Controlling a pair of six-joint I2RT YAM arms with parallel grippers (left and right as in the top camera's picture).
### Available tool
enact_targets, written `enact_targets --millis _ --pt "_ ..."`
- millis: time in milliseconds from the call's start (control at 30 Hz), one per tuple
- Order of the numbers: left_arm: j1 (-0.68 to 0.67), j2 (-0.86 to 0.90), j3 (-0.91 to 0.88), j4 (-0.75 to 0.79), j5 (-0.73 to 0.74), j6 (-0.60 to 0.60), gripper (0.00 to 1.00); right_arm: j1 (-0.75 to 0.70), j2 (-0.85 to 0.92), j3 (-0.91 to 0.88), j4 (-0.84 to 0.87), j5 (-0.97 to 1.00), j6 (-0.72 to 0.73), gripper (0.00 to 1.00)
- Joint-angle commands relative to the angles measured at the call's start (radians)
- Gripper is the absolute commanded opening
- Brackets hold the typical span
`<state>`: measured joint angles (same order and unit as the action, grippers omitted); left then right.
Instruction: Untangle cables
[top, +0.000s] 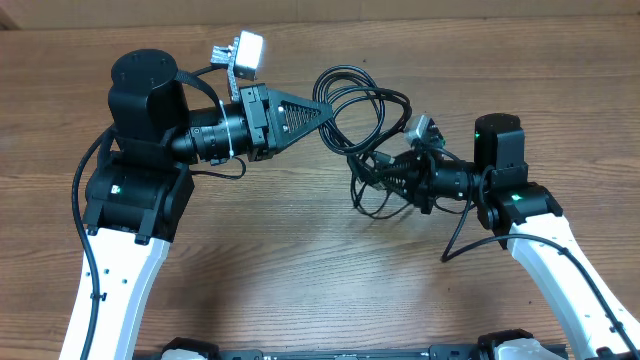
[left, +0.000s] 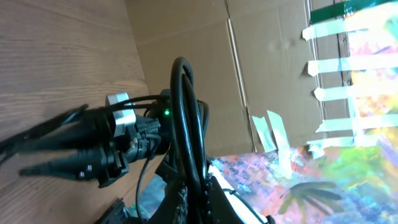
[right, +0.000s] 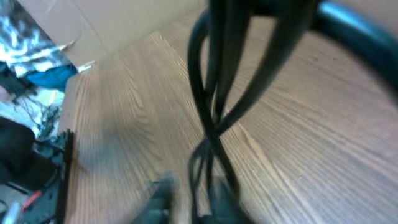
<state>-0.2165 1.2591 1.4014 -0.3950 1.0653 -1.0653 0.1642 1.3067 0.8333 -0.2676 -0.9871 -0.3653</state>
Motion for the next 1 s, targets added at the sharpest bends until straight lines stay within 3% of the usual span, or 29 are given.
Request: enact_targets --millis 0,600,667,700,733,867,967 --pt "-0.007 -0.001 0.015 0.011 0.008 -0.043 0.04 -0.001 0.003 0.017 0.019 -0.009 -0.007 0.52" --pt "-0.008 -0.001 0.015 0.011 0.036 -0.05 0.04 -0.001 0.085 0.017 0.161 -0.01 -0.006 0.53" --pt "-0.008 -0.001 0.015 0.011 0.035 -0.05 0.04 -0.001 0.085 0.017 0.166 -0.011 -0.006 0.44" --pt "-0.008 -0.001 0.015 0.011 0.034 -0.05 0.04 -0.001 0.085 0.017 0.166 -0.013 -0.006 0.29" --pt "-0.008 -0.001 0.015 0.011 0.031 -0.05 0.04 -0.001 0.085 0.017 0.166 -0.021 -0.006 0.2" --pt "-0.008 -0.001 0.015 0.011 0.0 -0.05 0.04 -0.001 0.085 0.017 0.166 -0.129 -0.006 0.11" --pt "-0.008 -0.001 0.015 0.011 0.001 -0.05 0.04 0.0 0.085 0.017 0.166 -0.164 -0.006 0.09"
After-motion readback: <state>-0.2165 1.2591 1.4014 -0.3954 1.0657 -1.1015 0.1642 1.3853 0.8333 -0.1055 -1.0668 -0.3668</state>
